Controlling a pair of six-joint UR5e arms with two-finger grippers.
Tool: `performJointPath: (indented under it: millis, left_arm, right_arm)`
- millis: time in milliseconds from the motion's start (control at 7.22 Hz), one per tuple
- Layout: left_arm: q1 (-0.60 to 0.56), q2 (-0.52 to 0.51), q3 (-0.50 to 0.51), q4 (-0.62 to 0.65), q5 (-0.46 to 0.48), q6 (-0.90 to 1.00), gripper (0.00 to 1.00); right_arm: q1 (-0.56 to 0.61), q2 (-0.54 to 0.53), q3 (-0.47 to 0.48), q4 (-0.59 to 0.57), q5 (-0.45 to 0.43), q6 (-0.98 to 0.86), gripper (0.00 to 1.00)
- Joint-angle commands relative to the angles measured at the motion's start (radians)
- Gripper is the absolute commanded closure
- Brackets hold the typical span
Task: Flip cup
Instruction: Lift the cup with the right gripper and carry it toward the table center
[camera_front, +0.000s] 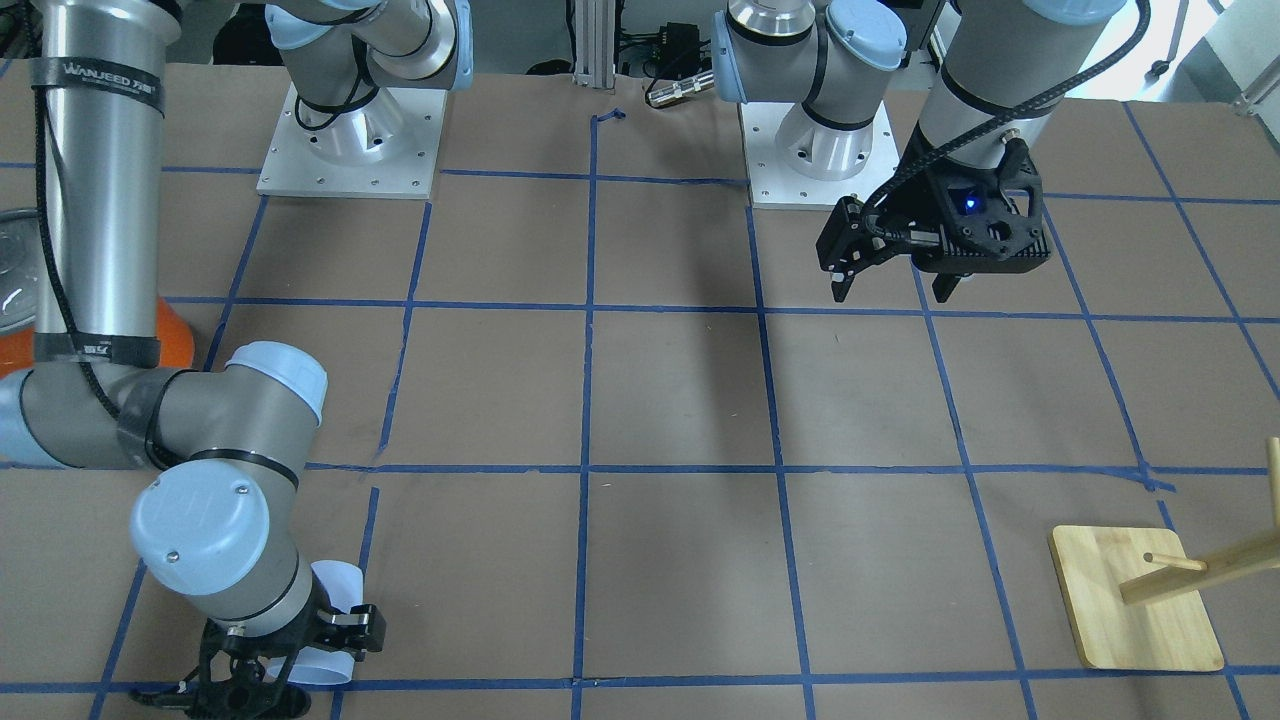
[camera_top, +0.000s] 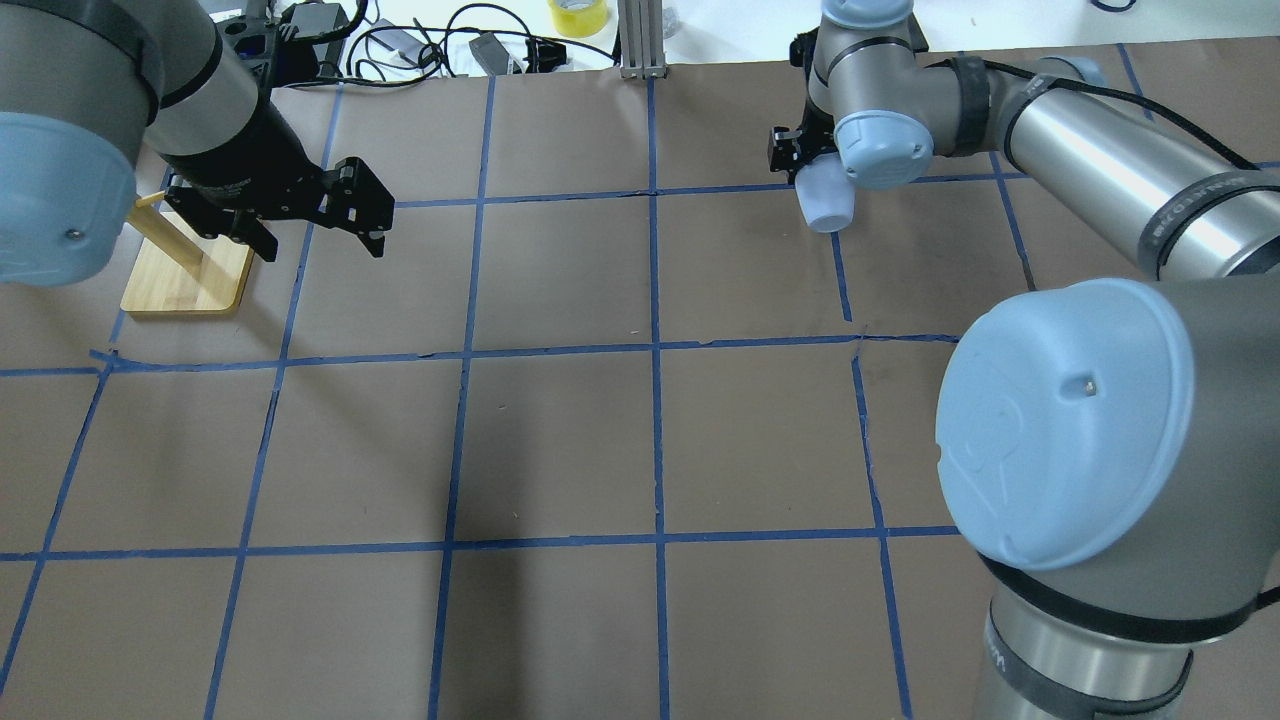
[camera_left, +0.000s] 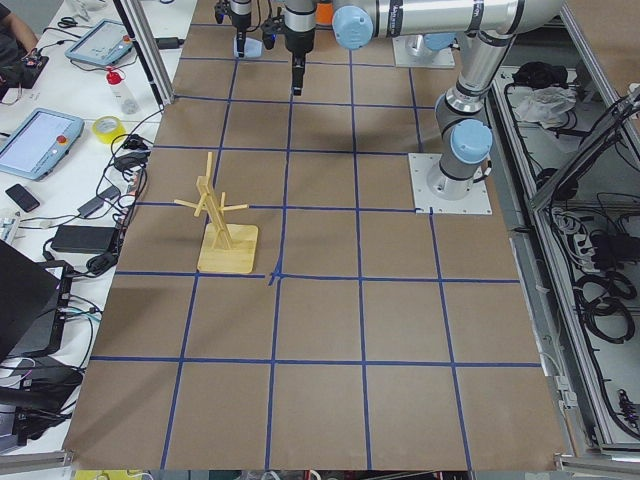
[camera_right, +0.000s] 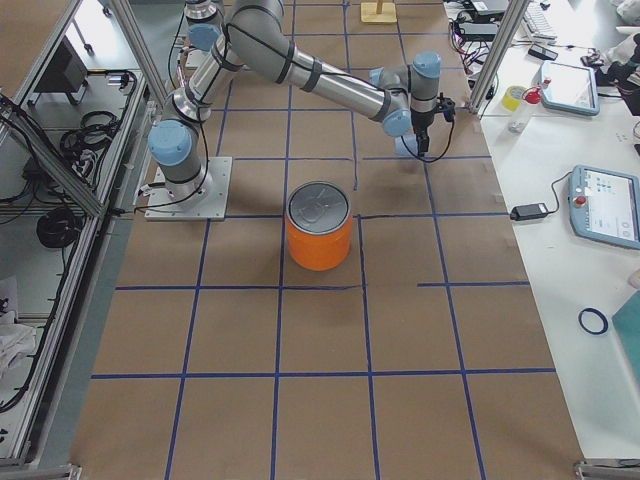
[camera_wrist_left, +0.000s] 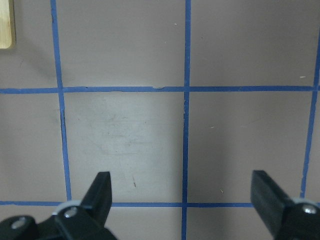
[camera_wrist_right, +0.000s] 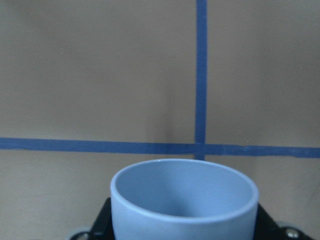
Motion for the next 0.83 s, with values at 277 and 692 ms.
performJointPath:
  millis: [277,692]
  left_arm:
    - [0.029,0.001,0.008,0.032,-0.003,0.016,0.00]
    - [0.031,0.003,0.002,0.034,0.000,0.016,0.00]
  right_arm:
    - [0.254,-0.012,-0.003,-0.020,0.033,-0.166,1.00]
    - [0.336,-0.006,0.004,-0.091,0.075,-0.288,1.00]
